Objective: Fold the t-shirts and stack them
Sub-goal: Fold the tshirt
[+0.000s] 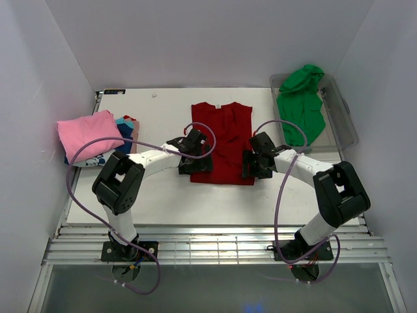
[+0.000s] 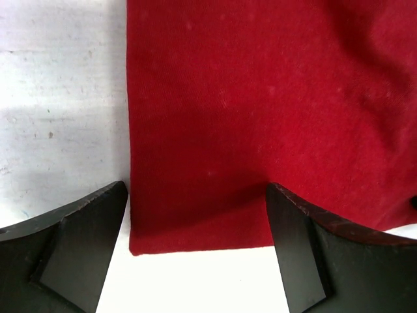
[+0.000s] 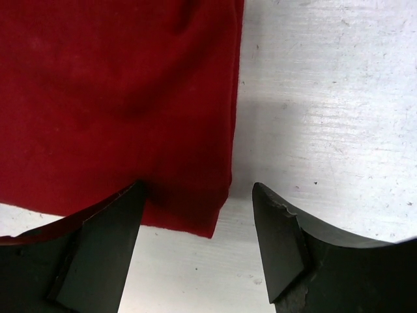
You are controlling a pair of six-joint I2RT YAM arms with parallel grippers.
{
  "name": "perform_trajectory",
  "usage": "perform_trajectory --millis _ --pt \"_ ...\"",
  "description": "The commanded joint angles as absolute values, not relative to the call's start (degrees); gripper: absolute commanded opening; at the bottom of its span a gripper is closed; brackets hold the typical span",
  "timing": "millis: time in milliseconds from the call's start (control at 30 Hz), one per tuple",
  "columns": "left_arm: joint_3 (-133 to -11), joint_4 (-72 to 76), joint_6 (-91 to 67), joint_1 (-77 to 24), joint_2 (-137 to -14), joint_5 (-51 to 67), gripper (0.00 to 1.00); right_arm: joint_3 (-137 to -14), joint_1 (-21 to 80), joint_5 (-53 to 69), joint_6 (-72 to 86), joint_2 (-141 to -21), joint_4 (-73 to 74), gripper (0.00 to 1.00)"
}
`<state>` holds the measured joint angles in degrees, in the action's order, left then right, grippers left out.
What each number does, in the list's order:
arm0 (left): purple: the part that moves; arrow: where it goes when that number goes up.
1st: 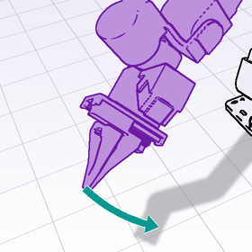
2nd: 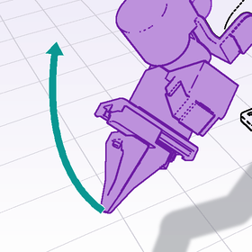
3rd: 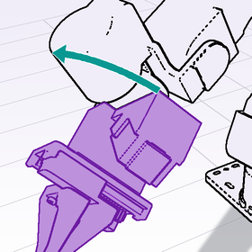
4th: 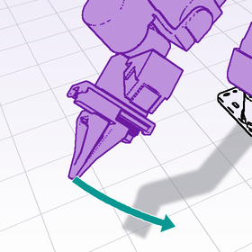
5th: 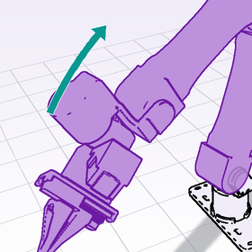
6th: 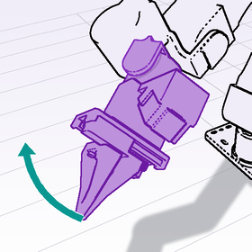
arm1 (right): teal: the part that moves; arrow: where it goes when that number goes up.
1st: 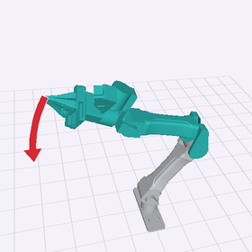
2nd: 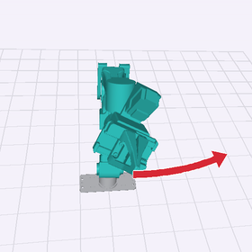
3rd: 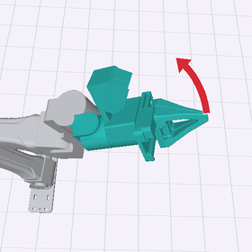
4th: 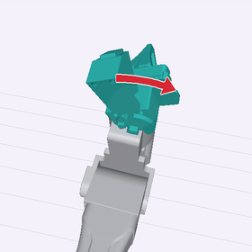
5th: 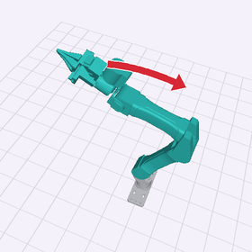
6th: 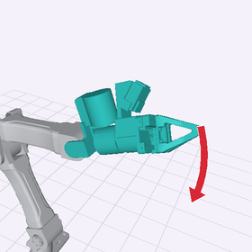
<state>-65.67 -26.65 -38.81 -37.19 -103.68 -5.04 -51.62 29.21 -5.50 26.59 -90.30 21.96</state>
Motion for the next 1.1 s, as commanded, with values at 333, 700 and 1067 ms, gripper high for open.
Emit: perform_trajectory --millis 333,700,1067 --pt "-60.8 -25.4 -38.6 -36.6 -105.1 -1.9 0.40 -47.7 28.5 -0.9 26.9 -91.4 18.4 0.17" --pt "-45.8 -27.2 -39.6 -40.0 -91.8 -0.1 0.00 -38.6 31.5 -1.6 28.7 -74.2 30.0 0.08" --pt "-40.2 -36.7 -50.4 -51.5 -74.4 4.3 0.00 -32.5 44.5 2.1 40.5 -56.2 43.6 0.08"
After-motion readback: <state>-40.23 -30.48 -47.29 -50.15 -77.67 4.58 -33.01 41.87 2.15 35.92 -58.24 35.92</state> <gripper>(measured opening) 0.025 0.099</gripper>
